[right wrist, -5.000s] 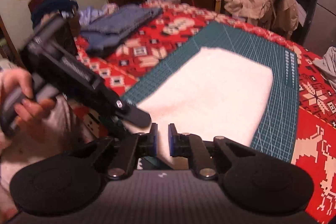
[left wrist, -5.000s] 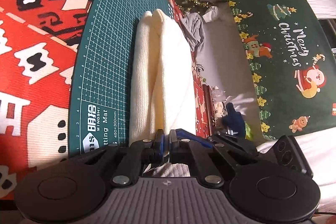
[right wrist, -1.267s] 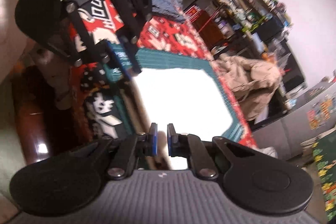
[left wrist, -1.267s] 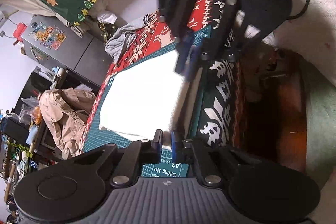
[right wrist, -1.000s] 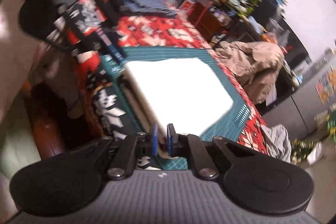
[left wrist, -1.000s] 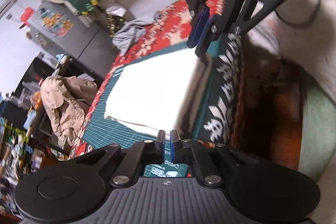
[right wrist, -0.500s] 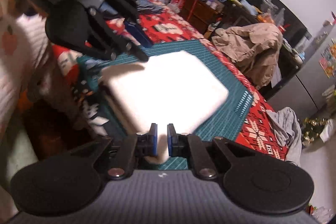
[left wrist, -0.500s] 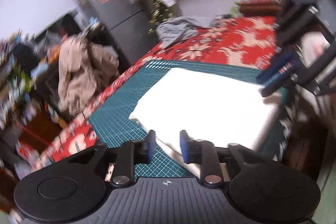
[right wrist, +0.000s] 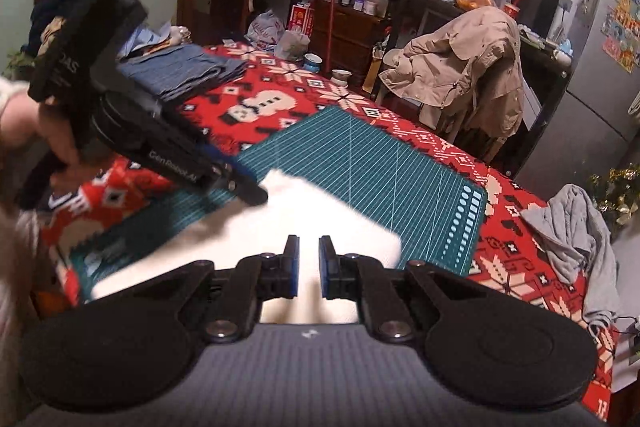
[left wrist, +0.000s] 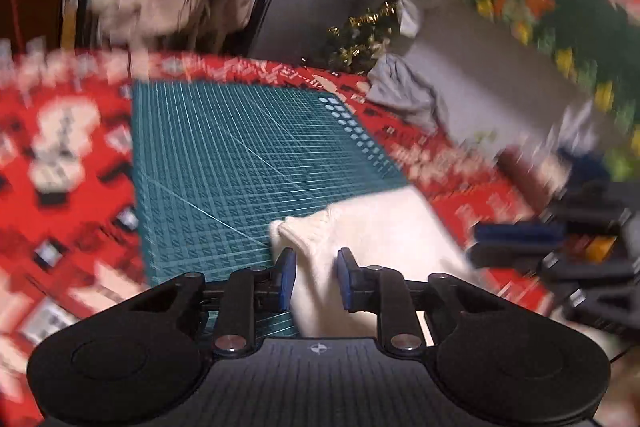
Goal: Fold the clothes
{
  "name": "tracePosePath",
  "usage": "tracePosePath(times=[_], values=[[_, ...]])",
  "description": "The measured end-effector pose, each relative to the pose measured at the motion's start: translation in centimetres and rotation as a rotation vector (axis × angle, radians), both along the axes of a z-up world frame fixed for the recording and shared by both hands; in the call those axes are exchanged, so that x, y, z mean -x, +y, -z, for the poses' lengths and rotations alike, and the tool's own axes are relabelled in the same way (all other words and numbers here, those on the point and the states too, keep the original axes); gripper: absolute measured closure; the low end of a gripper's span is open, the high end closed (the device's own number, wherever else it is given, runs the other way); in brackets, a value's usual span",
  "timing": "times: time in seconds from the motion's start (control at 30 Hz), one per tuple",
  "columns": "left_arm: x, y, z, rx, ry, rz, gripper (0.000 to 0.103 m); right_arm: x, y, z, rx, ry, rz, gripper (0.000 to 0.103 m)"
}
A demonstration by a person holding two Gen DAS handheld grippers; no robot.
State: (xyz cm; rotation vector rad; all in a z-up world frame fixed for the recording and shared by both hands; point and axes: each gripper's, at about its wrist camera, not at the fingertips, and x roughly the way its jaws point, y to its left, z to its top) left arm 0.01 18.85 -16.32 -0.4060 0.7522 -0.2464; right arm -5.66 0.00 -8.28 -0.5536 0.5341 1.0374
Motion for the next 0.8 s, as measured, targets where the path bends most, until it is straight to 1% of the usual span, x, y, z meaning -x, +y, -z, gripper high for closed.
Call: tracePosePath(times=[0.03, 0.1, 0.17, 0.2, 0.33, 0.43, 0.53, 0.63, 0.8], values=[[-0.3, 0.6, 0.3, 0.066, 0.015, -0.011, 0.084, -0.5, 0.3, -0.1, -0.004, 0.017, -0.001, 0.094], [-0.7, 1.7, 1.0, 0.189, 0.035, -0.033, 0.091, -1.6, 0.8, -0.3, -0.012, 0.052, -0.003, 0.094], [-0.7, 2.6, 1.4, 0.297, 0.051, -0.051, 0.095, -2.3, 1.5, -0.3, -0.024, 0.096, -0.014, 0.094], [-0.6, 3.0, 1.7, 0.34, 0.053, -0.058, 0.096, -2.7, 1.9, -0.3, -0.028, 0.117, -0.018, 0.094], [-0.3, 4.2, 2.9, 0.459, 0.076, -0.085, 0.096, -3.8, 4.2, 0.8, -0.026, 0.173, -0.005, 0.094], [-0.4, 5.1, 4.2, 0.58, 0.111, -0.114, 0.097, -4.8, 5.5, 1.8, -0.023, 0.214, 0.025, 0.095], [-0.6, 6.2, 5.3, 0.683, 0.145, -0.132, 0.097, -5.4, 6.0, 2.8, -0.031, 0.251, 0.047, 0.095], [-0.4, 6.4, 5.5, 0.719, 0.16, -0.136, 0.097, -4.5, 5.9, 2.8, -0.024, 0.284, -0.009, 0.095], [-0.4, 6.6, 5.6, 0.715, 0.166, -0.137, 0.097, -1.7, 6.1, 3.1, 0.023, 0.3, -0.11, 0.095]])
